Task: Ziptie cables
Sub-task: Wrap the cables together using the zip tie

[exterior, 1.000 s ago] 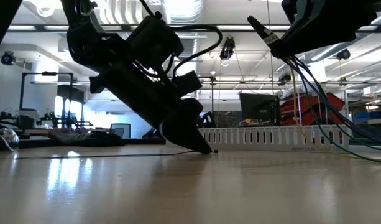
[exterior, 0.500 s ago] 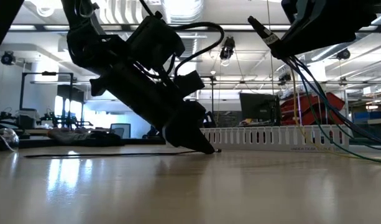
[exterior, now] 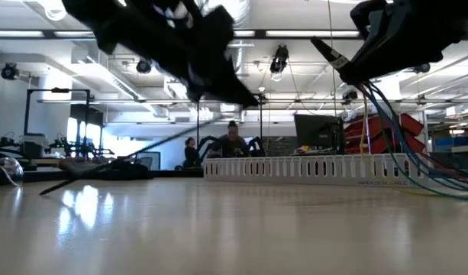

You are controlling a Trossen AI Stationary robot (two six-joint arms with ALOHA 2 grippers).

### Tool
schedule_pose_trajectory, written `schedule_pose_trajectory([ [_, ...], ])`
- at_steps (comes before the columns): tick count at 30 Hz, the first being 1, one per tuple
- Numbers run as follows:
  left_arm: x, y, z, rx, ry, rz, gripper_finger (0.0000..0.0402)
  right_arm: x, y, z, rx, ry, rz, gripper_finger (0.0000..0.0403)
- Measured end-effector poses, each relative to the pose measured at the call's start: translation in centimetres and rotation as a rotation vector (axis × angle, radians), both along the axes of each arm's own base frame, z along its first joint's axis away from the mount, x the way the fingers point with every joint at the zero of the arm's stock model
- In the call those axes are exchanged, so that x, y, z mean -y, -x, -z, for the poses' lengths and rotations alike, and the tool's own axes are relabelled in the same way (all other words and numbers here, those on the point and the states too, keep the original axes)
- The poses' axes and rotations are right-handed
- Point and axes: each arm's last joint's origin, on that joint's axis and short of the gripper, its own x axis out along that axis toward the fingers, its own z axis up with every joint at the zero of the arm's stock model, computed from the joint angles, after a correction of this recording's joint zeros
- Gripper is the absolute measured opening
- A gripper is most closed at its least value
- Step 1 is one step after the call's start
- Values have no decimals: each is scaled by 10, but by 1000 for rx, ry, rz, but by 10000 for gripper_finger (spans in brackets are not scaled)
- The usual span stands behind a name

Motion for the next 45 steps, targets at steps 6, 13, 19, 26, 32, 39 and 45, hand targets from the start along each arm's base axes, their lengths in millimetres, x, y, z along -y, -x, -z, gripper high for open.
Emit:
schedule_pose_trajectory([
  [6, 8, 17, -45, 124, -1, 45, 0, 0, -3, 1, 63, -39, 2, 0],
  [13, 16, 49, -100, 292, -8, 106, 0, 7, -15, -3, 207, -87, 19, 0],
  [19, 35, 70, -123, 406, 37, 180, 0, 18, -20, -3, 371, -55, 56, 0],
  [26, 47, 65, -115, 451, 80, 152, 0, 17, -21, -6, 441, -84, -121, 0],
  [32, 43, 55, -88, 395, 107, 26, 0, 17, -20, -4, 424, -79, -133, 0],
  [39, 30, 60, -27, 306, 170, -77, 0, 19, -18, 2, 366, -80, -120, 0],
  [45, 21, 79, 31, 207, 151, -142, 0, 21, -18, 9, 315, -77, -106, 0],
])
